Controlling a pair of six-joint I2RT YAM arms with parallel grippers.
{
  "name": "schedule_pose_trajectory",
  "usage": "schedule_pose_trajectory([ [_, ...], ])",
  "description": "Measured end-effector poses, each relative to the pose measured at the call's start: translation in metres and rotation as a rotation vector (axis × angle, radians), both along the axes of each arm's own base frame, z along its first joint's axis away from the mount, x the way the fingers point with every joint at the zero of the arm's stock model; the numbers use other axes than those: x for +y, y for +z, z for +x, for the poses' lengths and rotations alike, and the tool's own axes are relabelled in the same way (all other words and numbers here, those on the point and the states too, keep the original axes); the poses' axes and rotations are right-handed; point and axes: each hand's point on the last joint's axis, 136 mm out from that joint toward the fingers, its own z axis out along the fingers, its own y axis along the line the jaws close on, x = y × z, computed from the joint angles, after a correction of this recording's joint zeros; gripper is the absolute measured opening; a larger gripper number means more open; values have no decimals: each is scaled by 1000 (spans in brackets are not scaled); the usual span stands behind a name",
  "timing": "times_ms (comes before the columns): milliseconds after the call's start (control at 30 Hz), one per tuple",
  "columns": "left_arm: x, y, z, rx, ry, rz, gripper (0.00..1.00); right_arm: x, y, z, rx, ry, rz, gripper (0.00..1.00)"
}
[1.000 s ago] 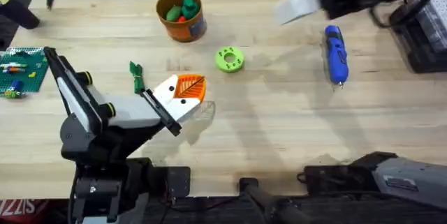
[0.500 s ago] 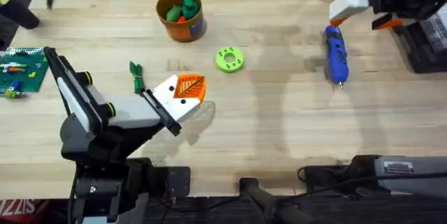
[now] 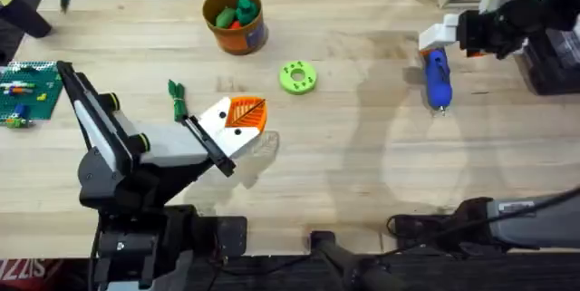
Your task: Pick up the gripper from the table and insert it into the empty holder that is missing its gripper. Then pick up a screw, insert it into the mounting hole, and use the screwdriver to tighten it. Finally, clean up the table by picking up the vegetable and placing it into the bucket.
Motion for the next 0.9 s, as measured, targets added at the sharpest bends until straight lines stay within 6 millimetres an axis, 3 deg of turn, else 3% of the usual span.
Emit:
schedule_pose_trajectory([
  [500, 0, 0, 0, 0, 0, 0, 13, -8, -67, 27, 59, 16, 5, 994],
  [900, 0, 0, 0, 0, 0, 0, 13, -10, -73, 28, 72, 12, -2, 994],
])
